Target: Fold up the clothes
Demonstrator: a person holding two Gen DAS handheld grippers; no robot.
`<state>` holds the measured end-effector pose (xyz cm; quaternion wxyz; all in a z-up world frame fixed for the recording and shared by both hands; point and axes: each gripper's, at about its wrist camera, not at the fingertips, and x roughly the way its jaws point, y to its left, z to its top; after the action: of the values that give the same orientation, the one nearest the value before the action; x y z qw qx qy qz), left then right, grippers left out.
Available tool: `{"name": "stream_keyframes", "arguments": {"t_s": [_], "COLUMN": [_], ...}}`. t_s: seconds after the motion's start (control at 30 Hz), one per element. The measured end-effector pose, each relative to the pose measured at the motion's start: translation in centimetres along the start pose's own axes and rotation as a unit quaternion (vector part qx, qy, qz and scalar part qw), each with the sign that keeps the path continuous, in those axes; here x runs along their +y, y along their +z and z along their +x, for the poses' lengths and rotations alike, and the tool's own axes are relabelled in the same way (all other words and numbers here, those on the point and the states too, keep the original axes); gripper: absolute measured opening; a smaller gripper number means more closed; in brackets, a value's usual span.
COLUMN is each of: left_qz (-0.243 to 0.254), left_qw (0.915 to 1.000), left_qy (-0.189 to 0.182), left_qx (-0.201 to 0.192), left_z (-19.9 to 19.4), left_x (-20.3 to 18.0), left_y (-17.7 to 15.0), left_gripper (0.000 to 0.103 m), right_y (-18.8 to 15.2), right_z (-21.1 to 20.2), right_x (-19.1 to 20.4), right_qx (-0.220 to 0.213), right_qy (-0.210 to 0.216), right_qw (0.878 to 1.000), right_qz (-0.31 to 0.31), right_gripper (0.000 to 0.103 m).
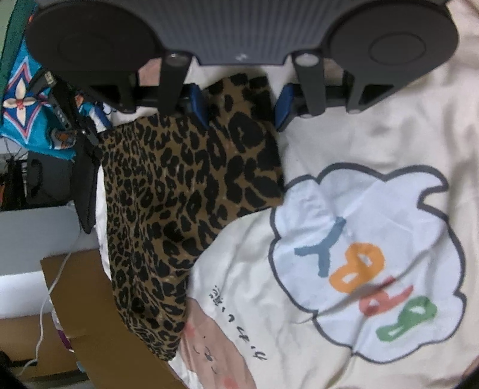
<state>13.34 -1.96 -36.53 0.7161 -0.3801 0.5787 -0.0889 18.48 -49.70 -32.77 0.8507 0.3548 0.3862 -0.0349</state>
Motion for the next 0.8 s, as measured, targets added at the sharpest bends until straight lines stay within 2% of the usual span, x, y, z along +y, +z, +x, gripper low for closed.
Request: {"name": "stream_keyframes", "arguments": {"t_s": [0.13,0.17,0.2,0.27,0.33,0.4,0.43,0.47,0.6,0.7,0.8], "left_qz": [-0.002,-0.003,-0.003,-0.007,-0.012,-0.015,-0.017,-0.019,-0.021,-0.023,-0.022], "left_qw": [0.9999,0.9999,0.9999,0.9999,0.9997,0.9995,0.9994,0.9992,0.9981,0.9975,0.9976], "left_qy": [-0.014,-0.015,-0.016,-0.015,-0.019,-0.025,-0.027,-0.028,-0.037,-0.041,-0.037], "left_qx": [-0.003,-0.003,-0.003,-0.002,-0.005,-0.013,-0.017,-0.022,-0.045,-0.052,-0.055], "left_z": [0.7,0.8,0.9,0.9,0.6,-0.1,-0.6,-1.1,-3.1,-3.9,-4.1], "left_x": [0.0,0.0,0.0,0.0,0.1,0.0,-0.1,-0.2,-0.5,-0.4,-0.4], "left_y": [0.0,0.1,0.1,0.1,0.1,0.1,0.1,0.2,0.5,0.8,1.0], "left_gripper": [0.049,0.044,0.032,0.019,0.013,0.01,0.01,0.01,0.009,0.009,0.009], "right_y": [0.3,0.3,0.2,0.1,0.0,0.0,0.0,0.0,0.3,0.7,0.8], "right_z": [0.7,1.1,1.5,2.1,2.4,2.5,2.5,2.4,0.3,-2.1,-2.5], "right_x": [-0.8,-0.8,-0.8,-0.5,-0.1,0.5,0.8,1.2,2.2,1.4,0.2], "right_qx": [0.009,0.011,0.013,0.011,0.011,0.014,0.02,0.026,0.016,-0.026,-0.034], "right_qy": [0.007,0.007,0.008,0.008,0.009,0.012,0.016,0.02,0.045,0.079,0.08], "right_qw": [1.0,1.0,1.0,1.0,1.0,1.0,0.999,0.999,0.998,0.996,0.996], "right_qz": [0.008,0.005,0.002,-0.005,-0.01,-0.017,-0.025,-0.032,-0.043,-0.009,0.02], "right_gripper": [0.059,0.059,0.059,0.059,0.059,0.046,0.03,0.023,0.025,0.028,0.035]}}
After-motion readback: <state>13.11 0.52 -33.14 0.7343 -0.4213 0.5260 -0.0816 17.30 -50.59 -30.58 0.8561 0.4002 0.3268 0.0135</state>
